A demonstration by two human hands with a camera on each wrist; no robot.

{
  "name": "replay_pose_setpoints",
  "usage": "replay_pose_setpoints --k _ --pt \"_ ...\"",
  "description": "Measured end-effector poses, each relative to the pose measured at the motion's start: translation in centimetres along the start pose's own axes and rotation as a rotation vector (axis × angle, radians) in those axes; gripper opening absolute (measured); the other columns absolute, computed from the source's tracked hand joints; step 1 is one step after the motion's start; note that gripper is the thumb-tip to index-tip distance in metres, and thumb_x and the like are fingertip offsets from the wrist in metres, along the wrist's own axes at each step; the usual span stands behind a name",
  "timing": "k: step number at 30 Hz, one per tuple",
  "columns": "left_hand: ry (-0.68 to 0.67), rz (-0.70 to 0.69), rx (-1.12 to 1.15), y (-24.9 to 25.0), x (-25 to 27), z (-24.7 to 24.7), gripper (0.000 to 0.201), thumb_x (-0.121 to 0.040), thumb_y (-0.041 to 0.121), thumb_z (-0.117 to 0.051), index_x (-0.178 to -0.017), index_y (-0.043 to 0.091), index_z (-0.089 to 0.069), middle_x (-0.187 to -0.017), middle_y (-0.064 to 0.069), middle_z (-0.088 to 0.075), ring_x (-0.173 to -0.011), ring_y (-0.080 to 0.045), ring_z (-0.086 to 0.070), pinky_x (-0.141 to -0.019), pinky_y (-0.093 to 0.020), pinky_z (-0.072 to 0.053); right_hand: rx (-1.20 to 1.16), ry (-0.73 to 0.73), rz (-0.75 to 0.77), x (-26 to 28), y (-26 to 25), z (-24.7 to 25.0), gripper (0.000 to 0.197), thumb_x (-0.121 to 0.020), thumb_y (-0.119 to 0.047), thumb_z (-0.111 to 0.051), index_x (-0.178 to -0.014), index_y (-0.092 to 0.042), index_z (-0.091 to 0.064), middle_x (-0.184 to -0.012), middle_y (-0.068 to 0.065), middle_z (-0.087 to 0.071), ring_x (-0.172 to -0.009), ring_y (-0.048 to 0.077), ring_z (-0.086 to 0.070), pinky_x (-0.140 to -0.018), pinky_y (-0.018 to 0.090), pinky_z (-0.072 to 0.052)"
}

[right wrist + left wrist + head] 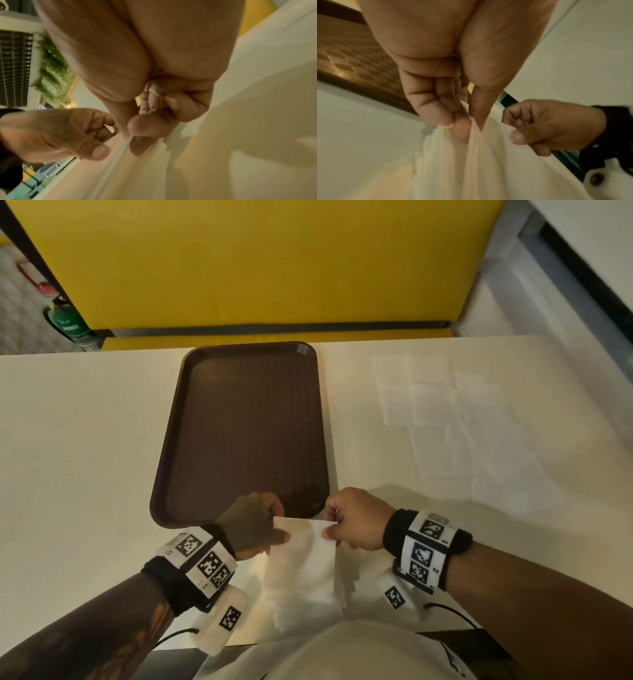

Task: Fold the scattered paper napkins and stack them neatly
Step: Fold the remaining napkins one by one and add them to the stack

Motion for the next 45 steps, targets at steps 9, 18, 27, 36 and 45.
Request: replay_pose_setpoints --k 9,18,27,36,45 --pt "0.213 -0.226 -0.385 2.0 2.2 -1.1 0.04 -0.079 0.039 -0.07 -0.114 0.031 -0.052 -0.118 0.012 -0.05 -0.106 -0.007 -0.049 -0.09 -0.023 -0.046 0.364 0.172 0.299 1.1 -0.6 -1.3 0.024 -0.084 -0.033 -0.068 -0.1 -0.019 -0.057 -0.1 -0.004 -0.051 -0.084 0.016 -0.052 -0.077 0.035 -0.051" --pt "-0.042 -0.321 -0.42 4.0 1.4 -1.3 0.026 -0.089 0.034 -0.06 -0.113 0.026 -0.061 -0.116 0.01 -0.059 -0.104 -0.007 -0.056 -0.092 -0.024 -0.048 0.218 0.113 0.222 1.2 0.0 -0.8 0.02 -0.088 -0.036 -0.059 -0.093 -0.017 -0.063 -0.091 0.001 -0.063 -0.08 0.019 -0.059 -0.075 0.039 -0.053" --pt "0.296 -0.403 -0.103 11.1 -6.8 2.5 0.023 -0.086 0.026 -0.064 -0.105 0.014 -0.062 -0.093 0.002 -0.062 -0.08 -0.011 -0.055 -0.075 -0.025 -0.046 0.337 0.458 -0.396 -0.8 6.5 8.9 0.029 -0.089 -0.032 -0.06 -0.106 -0.009 -0.06 -0.107 0.008 -0.066 -0.097 0.028 -0.063 -0.07 0.03 -0.045" --pt "0.215 -0.252 -0.051 12.9 -10.2 0.5 0.019 -0.086 0.03 -0.063 -0.099 0.016 -0.061 -0.09 0.005 -0.058 -0.082 -0.012 -0.056 -0.066 -0.02 -0.041 0.383 0.431 -0.585 -2.5 9.1 10.1 0.027 -0.091 -0.008 -0.047 -0.111 -0.009 -0.065 -0.115 0.011 -0.066 -0.106 0.029 -0.064 -0.088 0.035 -0.052" --pt "0.039 -0.165 0.238 13.0 -11.0 0.9 0.021 -0.095 0.029 -0.049 -0.088 0.012 -0.059 -0.092 -0.011 -0.069 -0.085 -0.025 -0.067 -0.08 -0.04 -0.055 0.374 0.585 -0.391 -1.6 6.2 10.1 0.022 -0.092 -0.023 -0.047 -0.109 -0.011 -0.055 -0.112 0.007 -0.058 -0.104 0.025 -0.056 -0.078 0.034 -0.046"
Point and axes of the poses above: each hand's wrist, its own x-axis away from the middle knuckle, its own z-axis out of the back of the hand, y = z × x, the point moved 1 cm from there along -x, towards the middle knuckle
